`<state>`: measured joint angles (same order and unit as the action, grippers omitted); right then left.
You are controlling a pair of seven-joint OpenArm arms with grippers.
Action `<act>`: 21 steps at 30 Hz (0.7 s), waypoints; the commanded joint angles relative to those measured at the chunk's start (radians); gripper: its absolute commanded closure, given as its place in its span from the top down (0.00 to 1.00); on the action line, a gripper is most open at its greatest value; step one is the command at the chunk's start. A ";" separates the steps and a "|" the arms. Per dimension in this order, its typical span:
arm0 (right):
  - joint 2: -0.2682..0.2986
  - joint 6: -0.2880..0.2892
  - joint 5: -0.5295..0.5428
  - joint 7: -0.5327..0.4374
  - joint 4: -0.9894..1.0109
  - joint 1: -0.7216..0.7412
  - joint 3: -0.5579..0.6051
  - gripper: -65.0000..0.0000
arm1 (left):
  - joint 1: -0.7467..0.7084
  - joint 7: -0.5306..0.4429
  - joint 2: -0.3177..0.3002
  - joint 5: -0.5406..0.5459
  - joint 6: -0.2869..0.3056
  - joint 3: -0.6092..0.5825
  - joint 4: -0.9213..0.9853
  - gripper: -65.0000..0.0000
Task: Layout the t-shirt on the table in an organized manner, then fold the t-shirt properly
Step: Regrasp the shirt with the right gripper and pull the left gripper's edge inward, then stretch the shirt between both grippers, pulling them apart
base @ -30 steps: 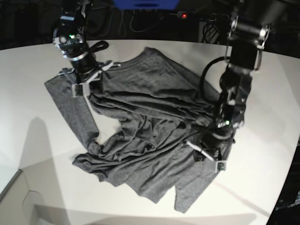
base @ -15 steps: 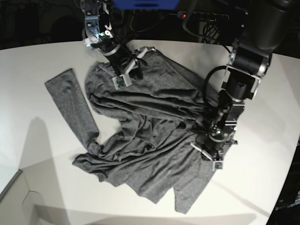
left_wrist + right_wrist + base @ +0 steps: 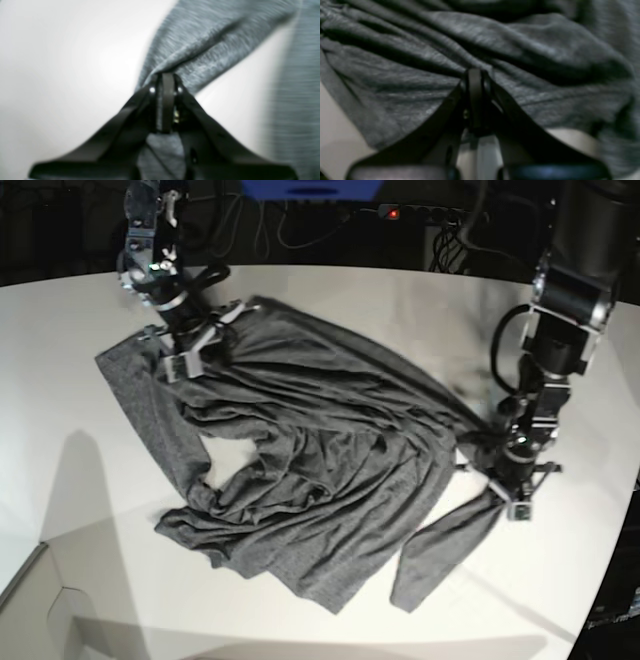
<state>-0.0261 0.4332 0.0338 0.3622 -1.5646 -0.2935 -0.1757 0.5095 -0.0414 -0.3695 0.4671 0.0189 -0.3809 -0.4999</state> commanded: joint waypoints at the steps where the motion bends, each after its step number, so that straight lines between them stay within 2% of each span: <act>1: 0.015 -0.023 -0.033 0.053 -0.001 0.007 -0.021 0.00 | -0.018 0.082 -0.012 -0.005 -0.012 0.015 -0.001 0.04; 8: 0.039 -0.023 -0.033 0.053 -0.026 0.033 -0.061 0.00 | -0.186 0.093 -0.056 -0.005 -0.012 0.256 -0.248 0.04; 11: 0.033 -0.023 -0.031 0.053 -0.079 0.021 -0.068 0.00 | -0.260 0.093 -0.056 -0.005 -0.012 0.365 -0.461 0.04; 13: 0.019 -0.023 -0.028 0.050 -0.119 0.000 -0.066 0.00 | -0.294 0.093 -0.050 -0.005 -0.012 0.394 -0.586 0.04; 17: -0.024 -0.023 -0.028 0.053 -0.205 -0.017 -0.066 0.00 | -0.298 0.116 -0.001 -0.008 -0.012 0.394 -0.730 0.04; 21: -0.057 -0.023 -0.028 0.053 -0.253 -0.063 -0.046 0.00 | -0.217 0.280 0.102 -0.014 -0.012 0.392 -0.728 0.04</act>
<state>-0.0803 0.4095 -0.0002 0.4225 -1.8057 -0.3508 -0.2253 0.2604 0.2802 -0.2539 0.4549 0.0029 0.0074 -1.2110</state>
